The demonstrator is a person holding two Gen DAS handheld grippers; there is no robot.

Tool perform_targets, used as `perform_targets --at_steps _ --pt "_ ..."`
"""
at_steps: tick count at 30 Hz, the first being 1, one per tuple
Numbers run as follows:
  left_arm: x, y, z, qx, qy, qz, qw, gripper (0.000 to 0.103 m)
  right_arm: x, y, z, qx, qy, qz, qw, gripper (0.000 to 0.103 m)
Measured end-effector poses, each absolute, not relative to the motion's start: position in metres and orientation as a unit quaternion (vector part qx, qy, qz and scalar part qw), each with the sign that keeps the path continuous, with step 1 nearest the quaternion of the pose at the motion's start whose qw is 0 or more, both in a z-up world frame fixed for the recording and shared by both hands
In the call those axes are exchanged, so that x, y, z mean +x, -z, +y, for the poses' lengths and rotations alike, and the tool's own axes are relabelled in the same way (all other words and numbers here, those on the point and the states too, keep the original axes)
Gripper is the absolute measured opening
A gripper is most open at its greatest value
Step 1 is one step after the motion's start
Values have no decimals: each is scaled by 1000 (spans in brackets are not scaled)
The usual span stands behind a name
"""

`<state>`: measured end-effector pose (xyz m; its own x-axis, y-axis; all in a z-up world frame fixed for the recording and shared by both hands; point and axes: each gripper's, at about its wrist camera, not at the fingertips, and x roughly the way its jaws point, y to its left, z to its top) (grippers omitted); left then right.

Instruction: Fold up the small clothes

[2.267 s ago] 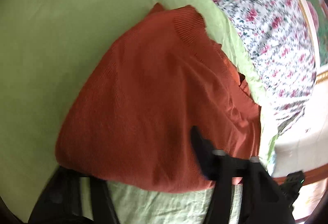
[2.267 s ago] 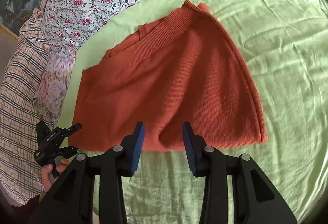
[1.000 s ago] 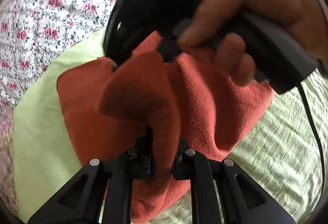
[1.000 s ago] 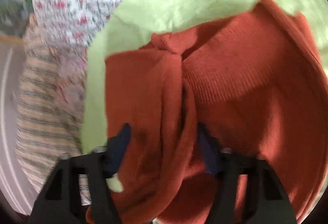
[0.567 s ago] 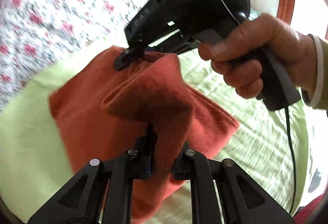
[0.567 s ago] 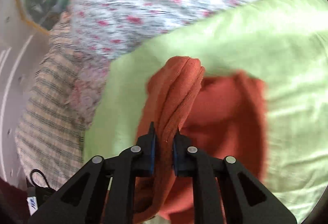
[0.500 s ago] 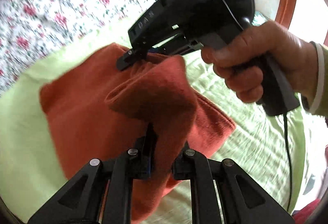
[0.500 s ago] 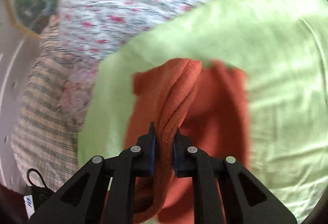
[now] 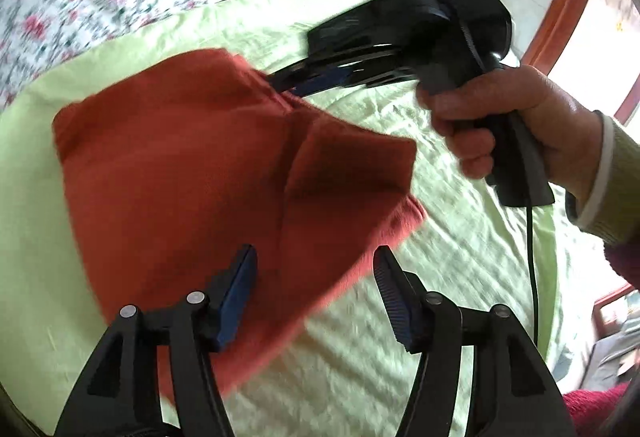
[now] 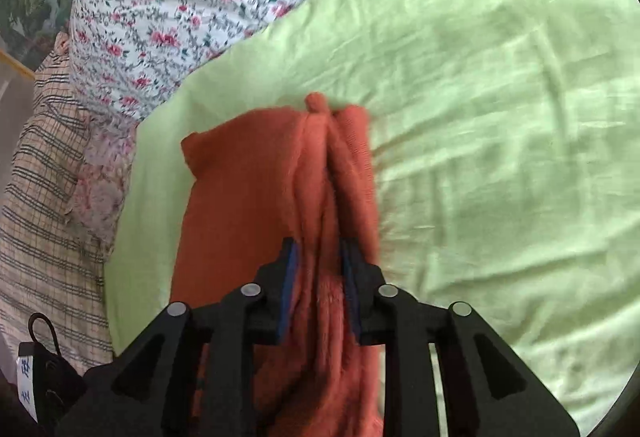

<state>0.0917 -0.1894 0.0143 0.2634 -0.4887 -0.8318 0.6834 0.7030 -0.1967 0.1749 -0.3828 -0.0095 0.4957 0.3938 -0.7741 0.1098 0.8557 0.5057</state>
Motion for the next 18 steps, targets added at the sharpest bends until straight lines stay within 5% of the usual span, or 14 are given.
perform_targets --at_steps 5,12,15,18 --pt "96 -17 -131 45 320 504 801 72 147 -7 -392 269 -69 484 830 81" --pt "136 5 -77 -58 240 558 792 80 134 1 -350 211 -102 526 818 88" --pt "146 5 -67 -82 232 555 795 80 126 19 -342 116 -47 572 811 78" --pt "154 11 -64 -91 231 561 790 80 111 29 -362 153 -32 579 800 78"
